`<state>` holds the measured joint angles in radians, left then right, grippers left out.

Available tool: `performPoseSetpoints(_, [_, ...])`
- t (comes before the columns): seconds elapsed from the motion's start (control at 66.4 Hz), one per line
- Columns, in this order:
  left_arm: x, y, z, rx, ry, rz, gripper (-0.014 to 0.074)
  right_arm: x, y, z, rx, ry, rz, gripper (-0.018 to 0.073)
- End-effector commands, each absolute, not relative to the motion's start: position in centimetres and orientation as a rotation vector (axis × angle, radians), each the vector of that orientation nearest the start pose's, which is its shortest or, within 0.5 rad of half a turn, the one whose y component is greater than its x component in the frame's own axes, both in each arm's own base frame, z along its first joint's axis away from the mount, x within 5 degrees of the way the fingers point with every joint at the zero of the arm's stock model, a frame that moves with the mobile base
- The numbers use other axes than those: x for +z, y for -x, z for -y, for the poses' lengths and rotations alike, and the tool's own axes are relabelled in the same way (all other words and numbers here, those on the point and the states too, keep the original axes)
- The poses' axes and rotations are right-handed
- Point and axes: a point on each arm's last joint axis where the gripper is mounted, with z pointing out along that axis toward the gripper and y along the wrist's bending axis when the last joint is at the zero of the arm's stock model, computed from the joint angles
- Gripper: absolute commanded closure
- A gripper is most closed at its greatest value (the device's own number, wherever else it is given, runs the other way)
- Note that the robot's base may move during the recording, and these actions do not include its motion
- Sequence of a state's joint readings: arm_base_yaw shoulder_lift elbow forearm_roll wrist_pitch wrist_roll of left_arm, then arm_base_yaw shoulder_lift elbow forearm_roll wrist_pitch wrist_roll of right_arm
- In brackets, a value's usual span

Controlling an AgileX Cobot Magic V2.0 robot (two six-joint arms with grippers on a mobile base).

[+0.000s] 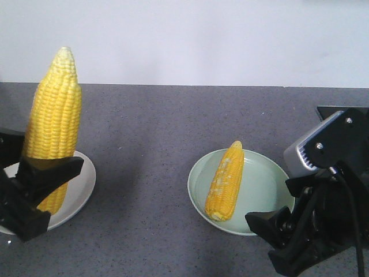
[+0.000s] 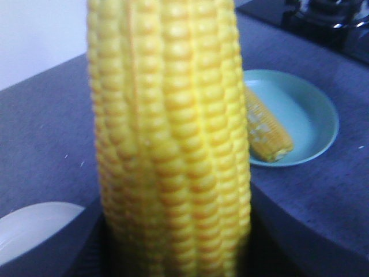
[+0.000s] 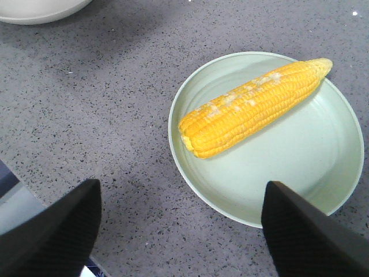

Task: Distribute corn equally
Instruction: 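Lower the left gripper's cob onto the white plate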

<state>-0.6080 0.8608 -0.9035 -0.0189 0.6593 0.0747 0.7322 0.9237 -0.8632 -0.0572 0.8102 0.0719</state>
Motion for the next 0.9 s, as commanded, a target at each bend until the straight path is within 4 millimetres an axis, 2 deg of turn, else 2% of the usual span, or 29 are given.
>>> performPoseSetpoints(0.0, [38.8,-15.5,9.5,-0.253,-0.634,-2.019,0.0321,35.0,-13.4,-11.5,0.339,0.782,-2.146,-0.0001])
performPoseSetpoints(0.135, [38.8,-17.5,8.6,-0.080,-0.612,-2.163,0.0321,35.0,-13.4,-11.5,0.339,0.782,-2.146,-0.0001])
performPoseSetpoints(0.286, [38.3,-19.7,7.4,0.028,-0.528,-2.288,0.0321,35.0,-13.4,-11.5,0.339,0.782,-2.146,-0.0001])
performPoseSetpoints(0.708, [34.8,-24.5,3.7,0.157,-0.304,-2.508,0.0321,35.0,-13.4,-11.5,0.339,0.782,-2.146,-0.0001])
performPoseSetpoints(0.888, [33.0,-26.2,3.2,0.179,-0.279,-2.581,0.0321,35.0,-13.4,-11.5,0.339,0.782,-2.146,-0.0001])
